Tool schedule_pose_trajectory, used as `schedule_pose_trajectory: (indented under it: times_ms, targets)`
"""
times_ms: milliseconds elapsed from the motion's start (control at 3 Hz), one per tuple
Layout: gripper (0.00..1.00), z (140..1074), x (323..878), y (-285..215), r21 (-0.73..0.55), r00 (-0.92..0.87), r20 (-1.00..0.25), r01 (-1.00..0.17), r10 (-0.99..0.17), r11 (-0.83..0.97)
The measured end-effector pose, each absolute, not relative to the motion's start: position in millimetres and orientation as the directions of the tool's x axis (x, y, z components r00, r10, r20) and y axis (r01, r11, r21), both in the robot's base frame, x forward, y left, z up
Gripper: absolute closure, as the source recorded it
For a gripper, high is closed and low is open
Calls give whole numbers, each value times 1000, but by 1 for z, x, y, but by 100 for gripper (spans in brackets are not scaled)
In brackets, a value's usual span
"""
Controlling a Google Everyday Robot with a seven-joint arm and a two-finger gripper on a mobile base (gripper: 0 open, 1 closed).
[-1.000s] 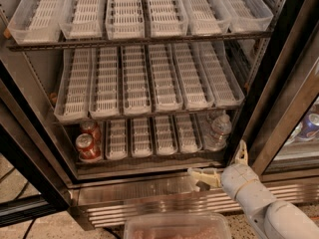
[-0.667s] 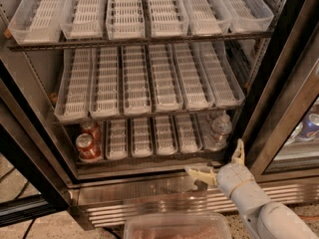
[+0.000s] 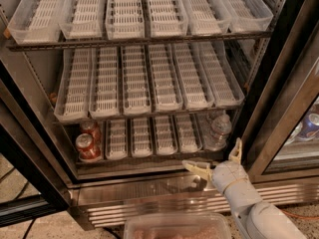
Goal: Pick water bottle from bottom shelf of fridge
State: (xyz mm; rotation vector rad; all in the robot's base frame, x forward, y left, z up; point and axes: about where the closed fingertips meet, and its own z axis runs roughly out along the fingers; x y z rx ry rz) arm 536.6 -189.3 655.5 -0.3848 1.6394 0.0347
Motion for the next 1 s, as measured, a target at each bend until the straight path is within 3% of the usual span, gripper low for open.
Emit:
schedule_pose_trajectory:
  times_ms: [333,667,1000]
  targets:
    - [0,655,537,-189,-205,-55,-972,-268,-227,941]
    - [13,655,537,-189,-205,-55,-972,-268,-227,941]
    - [19,655,537,-189,-205,-55,-972,-268,-227,941]
